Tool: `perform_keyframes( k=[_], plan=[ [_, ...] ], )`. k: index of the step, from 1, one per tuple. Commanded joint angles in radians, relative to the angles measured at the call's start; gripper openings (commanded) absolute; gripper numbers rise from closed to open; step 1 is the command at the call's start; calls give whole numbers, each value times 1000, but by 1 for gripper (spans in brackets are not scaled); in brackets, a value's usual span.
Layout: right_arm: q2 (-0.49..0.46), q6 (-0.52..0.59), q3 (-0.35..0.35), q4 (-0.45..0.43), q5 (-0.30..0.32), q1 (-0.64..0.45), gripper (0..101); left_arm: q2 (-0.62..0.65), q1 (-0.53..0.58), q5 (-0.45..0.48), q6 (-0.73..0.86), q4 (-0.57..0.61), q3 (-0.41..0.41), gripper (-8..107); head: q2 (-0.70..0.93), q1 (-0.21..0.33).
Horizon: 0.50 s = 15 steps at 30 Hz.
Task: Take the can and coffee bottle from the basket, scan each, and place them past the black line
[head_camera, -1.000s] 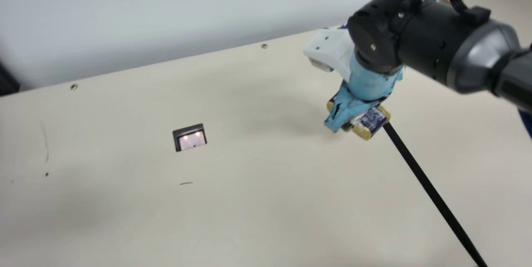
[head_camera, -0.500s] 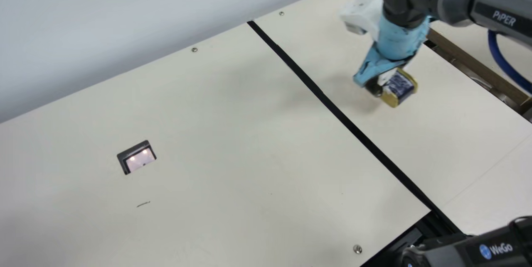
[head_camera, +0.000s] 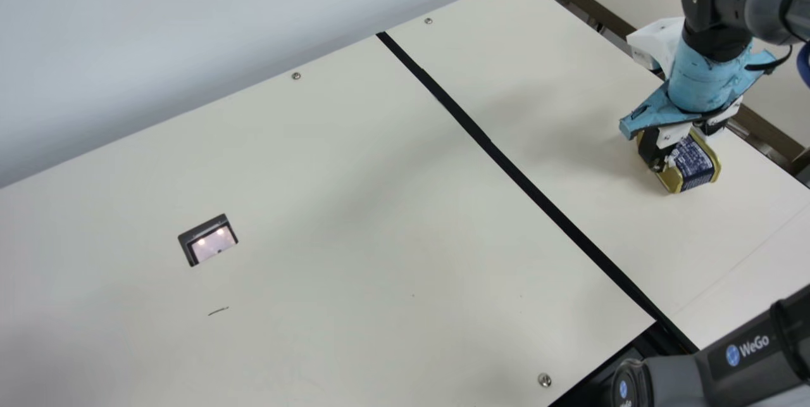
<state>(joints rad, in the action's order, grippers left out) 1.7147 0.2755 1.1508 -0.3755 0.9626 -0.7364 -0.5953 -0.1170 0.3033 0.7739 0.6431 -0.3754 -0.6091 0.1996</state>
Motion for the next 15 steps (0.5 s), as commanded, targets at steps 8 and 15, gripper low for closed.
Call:
perform_keyframes(
  k=[8, 15],
  plan=[
    [-7, 64, 14, 180, 20, -57, 0, 0, 0, 0, 0, 0, 0, 90, -11, 13],
    [-22, 106, 13, 270, 26, -81, 0, 0, 0, 0, 0, 0, 0, 90, -11, 13]
  ],
)
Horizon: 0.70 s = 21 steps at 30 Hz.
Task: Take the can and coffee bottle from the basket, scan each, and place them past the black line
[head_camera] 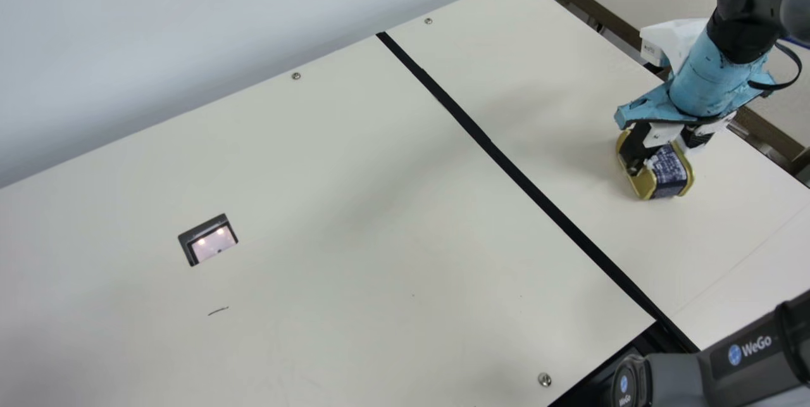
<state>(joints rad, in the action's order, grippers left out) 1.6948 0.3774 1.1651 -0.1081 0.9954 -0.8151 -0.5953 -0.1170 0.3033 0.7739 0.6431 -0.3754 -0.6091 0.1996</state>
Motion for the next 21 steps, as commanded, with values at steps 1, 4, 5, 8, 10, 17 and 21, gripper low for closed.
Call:
perform_keyframes(
  k=[1, 4, 5, 8, 10, 17, 21],
  plan=[
    [-4, 6, -4, 4, -10, -3, 2, 0, 0, 0, 0, 0, 0, 90, -11, 13],
    [-13, 4, -13, -1, -25, -4, 101, 0, 0, 0, 0, 0, 0, 90, -11, 13],
    [-18, 2, -15, -2, -29, -4, 101, 0, 0, 0, 0, 0, 0, 90, -11, 13],
    [-42, 0, -13, -4, -43, 3, 101, 0, 0, 0, 0, 0, 0, 90, -11, 13],
    [-65, 0, -8, -4, -50, 11, 101, 0, 0, 0, 0, 0, 0, 90, -11, 13],
    [-153, 32, 16, 48, -50, 55, 101, 0, 0, 0, 0, 0, 0, 90, -11, 13],
    [-201, 77, 30, 137, -21, 84, 101, 0, 0, 0, 0, 0, 0, 90, -11, 13]
  ],
)
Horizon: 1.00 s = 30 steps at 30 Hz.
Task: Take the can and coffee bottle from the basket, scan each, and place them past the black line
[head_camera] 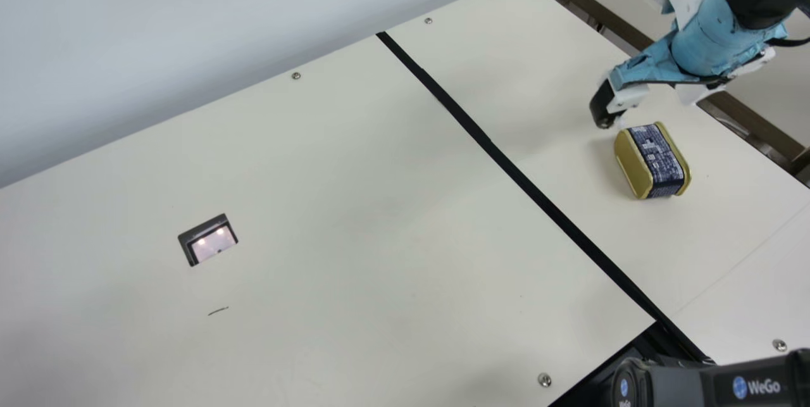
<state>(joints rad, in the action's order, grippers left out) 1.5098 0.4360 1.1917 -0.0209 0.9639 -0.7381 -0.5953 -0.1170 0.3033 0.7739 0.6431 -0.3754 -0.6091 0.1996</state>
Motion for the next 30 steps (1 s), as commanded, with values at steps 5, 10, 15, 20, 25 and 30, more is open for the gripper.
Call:
perform_keyframes(
  k=[5, 10, 15, 20, 25, 30],
  plan=[
    [-75, 80, 10, 207, 69, 33, 101, 0, 0, 0, 0, 0, 0, 90, -11, 13],
    [-150, 122, -5, 355, 139, 60, 101, 0, 0, 0, 0, 0, 0, 90, -11, 13],
    [-237, 129, -47, 460, 194, 101, 101, 0, 0, 0, 0, 0, 0, 90, -11, 13],
    [-317, 109, -97, 535, 225, 161, 101, 0, 0, 0, 0, 0, 0, 90, -11, 13],
    [-376, 83, -136, 610, 255, 229, 101, 0, 0, 0, 0, 0, 0, 90, -11, 13],
    [-412, 55, -179, 688, 256, 326, 101, 0, 0, 0, 0, 0, 0, 90, -11, 13]
  ],
)
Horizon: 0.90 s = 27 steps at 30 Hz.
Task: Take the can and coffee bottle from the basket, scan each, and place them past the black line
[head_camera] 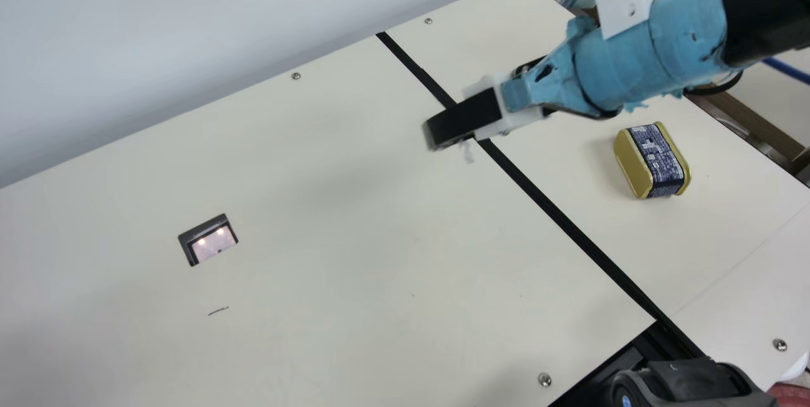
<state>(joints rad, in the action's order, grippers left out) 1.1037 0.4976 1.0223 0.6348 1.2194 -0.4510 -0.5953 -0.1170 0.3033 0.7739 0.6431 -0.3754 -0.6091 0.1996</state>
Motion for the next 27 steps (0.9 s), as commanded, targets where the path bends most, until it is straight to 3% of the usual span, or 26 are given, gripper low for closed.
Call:
perform_keyframes(
  k=[1, 14, 22, 27],
  plan=[
    [-12, -13, -16, 48, 1, 59, 101, 0, 0, 0, 0, 0, 0, 90, -11, 13],
    [-100, -110, -69, 259, 1, 248, 101, 0, 0, 0, 0, 0, 0, 90, -11, 13],
    [-178, -170, -106, 363, 1, 248, 101, 0, 0, 0, 0, 0, 0, 90, -11, 13],
    [-195, -189, -110, 363, 3, 247, 101, 0, 0, 0, 0, 0, 0, 90, -11, 13]
  ],
)
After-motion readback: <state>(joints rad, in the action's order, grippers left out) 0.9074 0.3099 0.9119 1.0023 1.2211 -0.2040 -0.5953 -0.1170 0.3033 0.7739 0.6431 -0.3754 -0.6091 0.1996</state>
